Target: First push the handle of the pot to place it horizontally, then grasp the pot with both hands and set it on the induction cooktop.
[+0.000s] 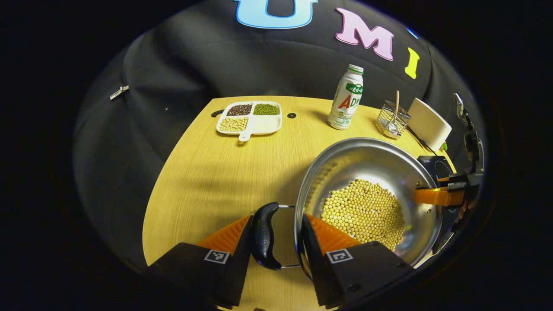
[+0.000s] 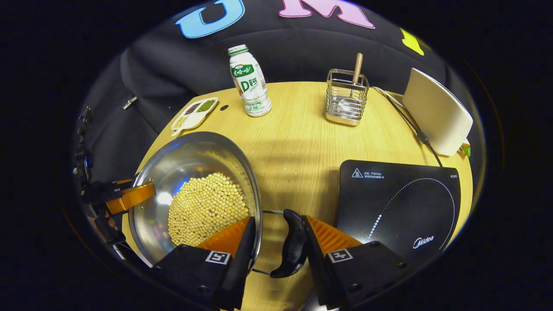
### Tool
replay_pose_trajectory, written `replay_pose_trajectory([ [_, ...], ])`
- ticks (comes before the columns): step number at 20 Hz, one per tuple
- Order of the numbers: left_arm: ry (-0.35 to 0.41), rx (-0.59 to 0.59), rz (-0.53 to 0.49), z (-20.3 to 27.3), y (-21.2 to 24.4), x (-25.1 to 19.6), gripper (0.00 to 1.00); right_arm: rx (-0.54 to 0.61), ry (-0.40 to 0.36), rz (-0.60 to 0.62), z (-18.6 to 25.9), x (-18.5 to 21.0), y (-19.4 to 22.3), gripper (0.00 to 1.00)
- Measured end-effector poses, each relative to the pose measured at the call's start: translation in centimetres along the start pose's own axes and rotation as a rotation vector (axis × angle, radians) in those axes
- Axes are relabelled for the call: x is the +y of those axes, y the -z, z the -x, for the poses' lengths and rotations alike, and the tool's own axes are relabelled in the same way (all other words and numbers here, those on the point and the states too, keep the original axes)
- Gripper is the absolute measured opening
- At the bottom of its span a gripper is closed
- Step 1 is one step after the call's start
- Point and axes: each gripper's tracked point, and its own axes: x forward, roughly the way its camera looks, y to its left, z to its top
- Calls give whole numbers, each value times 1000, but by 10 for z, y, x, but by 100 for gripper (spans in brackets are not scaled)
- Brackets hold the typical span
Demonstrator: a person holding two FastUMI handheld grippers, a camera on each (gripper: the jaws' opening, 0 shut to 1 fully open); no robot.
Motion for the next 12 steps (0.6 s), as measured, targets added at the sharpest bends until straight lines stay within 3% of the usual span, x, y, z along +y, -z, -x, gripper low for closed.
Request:
replay_pose_trajectory([
  [1,-2,0,3,0,0,0,66,3,-2,-12,0,0,0,60],
  [3,-5,6,1,1,0,-1,65,-5,-2,-14,2,0,0,63],
  [6,-4,-1,7,3,-1,-1,61,-24,-1,-14,2,-1,-3,51],
  [12,-31,-16,18,32,-5,-8,55,-20,-14,-15,22,2,-2,51],
])
